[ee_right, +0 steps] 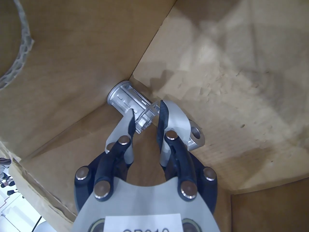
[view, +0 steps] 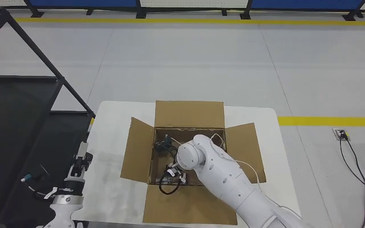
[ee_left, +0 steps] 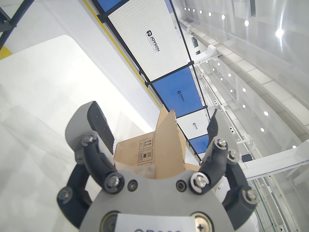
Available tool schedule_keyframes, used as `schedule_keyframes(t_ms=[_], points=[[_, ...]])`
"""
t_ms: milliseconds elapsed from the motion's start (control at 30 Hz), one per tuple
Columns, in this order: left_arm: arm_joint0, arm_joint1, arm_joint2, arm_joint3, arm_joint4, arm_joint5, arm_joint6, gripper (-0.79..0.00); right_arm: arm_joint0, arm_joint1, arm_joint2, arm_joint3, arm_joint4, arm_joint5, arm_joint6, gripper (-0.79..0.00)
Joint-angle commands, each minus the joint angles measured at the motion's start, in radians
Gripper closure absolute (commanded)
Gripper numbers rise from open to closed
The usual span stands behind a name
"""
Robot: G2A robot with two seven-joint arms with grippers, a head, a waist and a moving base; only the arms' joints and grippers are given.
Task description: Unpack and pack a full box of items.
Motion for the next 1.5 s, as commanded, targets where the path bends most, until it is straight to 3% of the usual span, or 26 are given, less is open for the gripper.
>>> schedule_keyframes(t_ms=[0, 533, 867, 1200, 1467], points=[[-0.002, 0.001, -0.005, -0.003, -0.002, 0.004, -0.005, -0.785, -0.001, -0.002, -0.002, -0.006, -0.001, 0.007, 0.006, -0.265], [-0.025, 0.001, 0.017, -0.015, 0.004, 0.039, -0.005, -0.785, 0.01, -0.011, -0.01, 0.02, -0.023, 0.037, 0.045, -0.277], [-0.008, -0.002, 0.033, -0.007, 0.017, 0.016, 0.022, -0.785, 0.005, -0.007, 0.002, 0.018, -0.083, 0.101, -0.005, -0.28], [0.017, 0.0, 0.005, -0.005, 0.005, -0.016, 0.014, -0.785, -0.041, 0.032, 0.087, -0.113, -0.145, 0.194, 0.003, -0.274], [0.015, 0.003, -0.022, -0.013, -0.009, -0.009, -0.015, -0.785, -0.111, 0.05, 0.084, -0.251, -0.201, 0.174, 0.073, -0.305]])
